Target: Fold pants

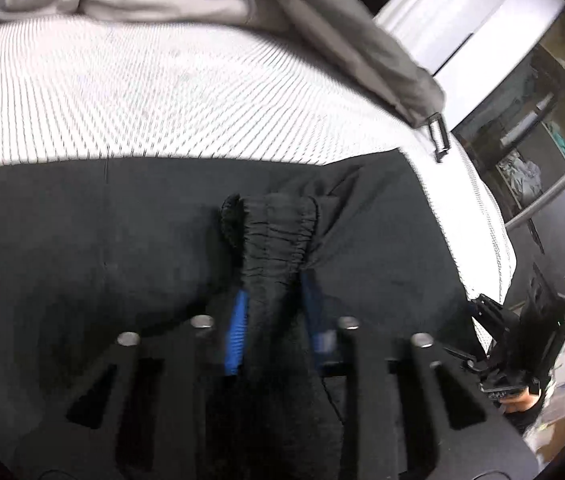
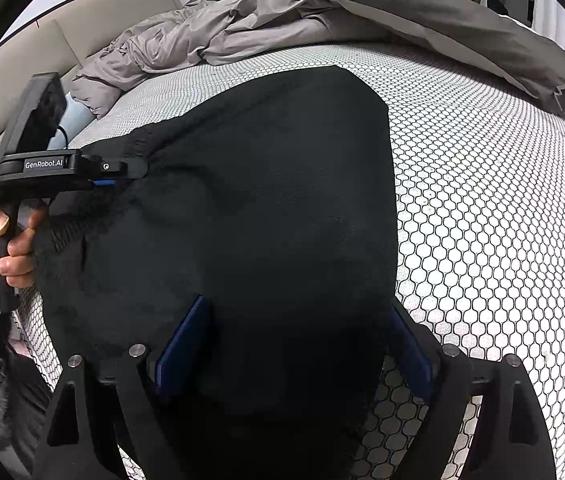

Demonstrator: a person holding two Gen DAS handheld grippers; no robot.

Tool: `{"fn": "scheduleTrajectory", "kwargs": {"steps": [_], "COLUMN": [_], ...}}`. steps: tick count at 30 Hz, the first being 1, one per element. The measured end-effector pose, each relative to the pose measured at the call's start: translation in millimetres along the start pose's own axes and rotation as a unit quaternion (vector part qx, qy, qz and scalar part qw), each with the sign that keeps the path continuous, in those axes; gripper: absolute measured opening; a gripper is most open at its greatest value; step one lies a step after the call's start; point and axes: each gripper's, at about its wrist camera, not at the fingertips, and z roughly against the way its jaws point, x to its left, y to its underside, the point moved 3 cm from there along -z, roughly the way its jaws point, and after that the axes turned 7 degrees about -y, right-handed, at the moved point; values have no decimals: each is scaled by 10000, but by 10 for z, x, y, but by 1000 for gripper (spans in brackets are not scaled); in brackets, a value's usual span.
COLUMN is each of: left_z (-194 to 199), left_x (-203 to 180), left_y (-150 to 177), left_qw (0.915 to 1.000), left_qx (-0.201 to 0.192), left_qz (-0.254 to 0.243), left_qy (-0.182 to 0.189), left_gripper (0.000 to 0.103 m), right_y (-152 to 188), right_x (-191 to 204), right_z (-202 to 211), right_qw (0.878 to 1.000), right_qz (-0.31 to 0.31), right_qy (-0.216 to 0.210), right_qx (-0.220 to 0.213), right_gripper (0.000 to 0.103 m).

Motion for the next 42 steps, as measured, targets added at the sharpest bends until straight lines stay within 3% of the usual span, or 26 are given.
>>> {"fn": "scheduleTrajectory", "kwargs": {"steps": [3,8,12,14,15,18,21,23,25,28,30,32,33,35,36,37,39,42], "left_z": [210,556,423,276,296,568,862,875,835,647,557,477,456,497,528,546,476,263], "left_x": [37,448,851,1056,1104,1072,903,613,359,-63,-286,-499,-565,-793,-919,-1030,-1286,-1689], "left_y": [-49,-219,-207,-108,-77,19,164,253,302,425,447,485,513,585,633,678,771,977], "left_qw": [9995,9950,9931,9902,9894,9908,9917,9938,9951,9952,9937,9919,9914,9901,9903,9903,9890,9833], "left_qx": [-262,-833,-503,-72,-51,-156,-551,-606,-567,-363,-317,-329,-317,-363,-383,-418,-465,-285], "left_qz": [-12,545,656,1081,1228,1064,710,289,-127,-585,-814,-967,-1019,-1211,-1257,-1295,-1407,-1786], "left_qy": [162,-80,-834,-881,-773,-824,-915,-884,-797,-694,-704,-750,-753,-613,-443,-279,-35,200], "left_gripper": [8,7,11,27,28,28,52,54,54,54,54,58,58,58,58,61,66,66], "right_y": [-36,-146,-177,-143,-114,-68,20,64,111,77,163,303,403,377,348,310,197,-34], "right_x": [25,99,143,120,99,48,7,-4,16,170,267,320,320,309,301,295,242,-1], "right_z": [-4,95,49,-25,-51,72,170,120,48,210,329,157,55,176,340,455,610,577], "right_qw": [10000,9997,9998,10000,9999,9988,9874,9792,9717,9773,9818,9883,9869,9855,9856,9869,9885,9771], "right_qz": [16,-10,30,51,24,-167,-570,-800,-983,-662,-304,-64,2,-31,-13,40,-41,-960], "right_qy": [23,-119,-120,-66,-79,-465,-1474,-1857,-2124,-2006,-1869,-1421,-1395,-1562,-1596,-1561,-1513,-1788], "right_qx": [-9,-230,-172,12,98,69,77,167,318,141,129,547,808,660,552,393,-26,-634], "right_gripper": [89,89,89,89,89,89,88,70,35,16,16,15,16,19,29,51,72,72]}}
